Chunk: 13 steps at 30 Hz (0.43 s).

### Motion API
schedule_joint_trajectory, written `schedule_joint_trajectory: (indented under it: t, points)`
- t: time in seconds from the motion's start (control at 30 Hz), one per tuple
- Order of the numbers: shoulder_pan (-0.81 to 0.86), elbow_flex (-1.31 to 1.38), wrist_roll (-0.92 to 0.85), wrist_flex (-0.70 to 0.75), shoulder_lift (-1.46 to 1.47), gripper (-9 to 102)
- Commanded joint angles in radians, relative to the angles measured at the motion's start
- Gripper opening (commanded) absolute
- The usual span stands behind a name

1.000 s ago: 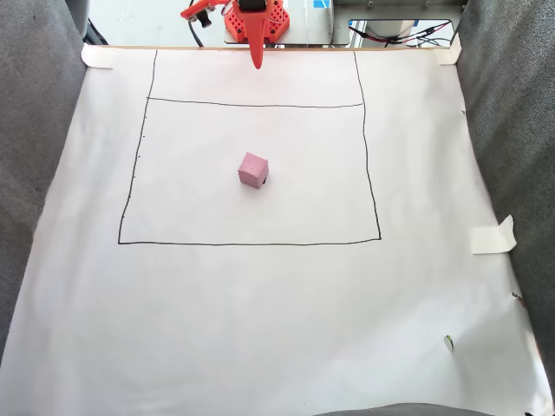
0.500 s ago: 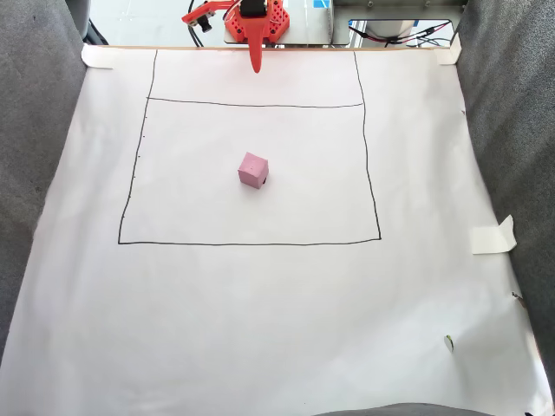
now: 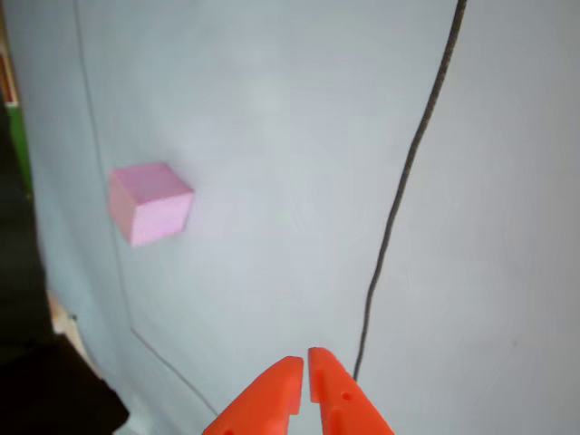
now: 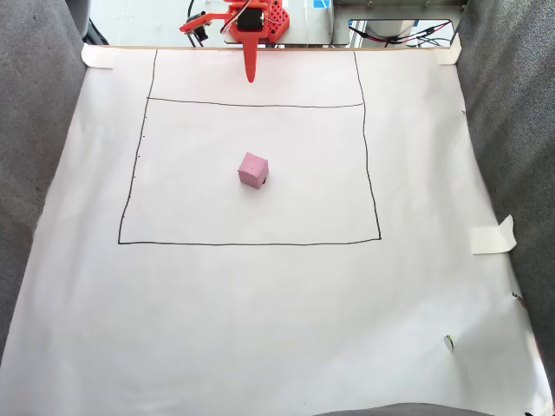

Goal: Grasp the colored block, Place it on the black dot, and then return the arm to the default position.

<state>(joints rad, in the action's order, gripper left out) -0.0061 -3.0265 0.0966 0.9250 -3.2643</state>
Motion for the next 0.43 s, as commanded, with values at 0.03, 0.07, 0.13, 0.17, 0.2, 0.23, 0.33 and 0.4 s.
schedule_joint_trajectory:
  t: [0.03, 0.07, 0.13, 0.17, 0.2, 0.23, 0.33, 0.4]
  points:
    - [-0.005, -0.012, -0.015, -0.037, -0.005, 0]
    - [-0.006, -0.012, -0.014, -0.034, -0.005, 0]
    - [-0.011, -0.012, -0.008, -0.029, -0.005, 0]
    - [-0.014, -0.012, -0.008, -0.026, -0.005, 0]
    - [-0.018, -0.012, -0.008, -0.020, -0.005, 0]
    - [-0.025, -0.012, -0.008, -0.011, -0.005, 0]
    - [-0.040, -0.014, -0.005, 0.014, -0.005, 0]
    - [-0.043, -0.014, -0.005, 0.020, -0.005, 0]
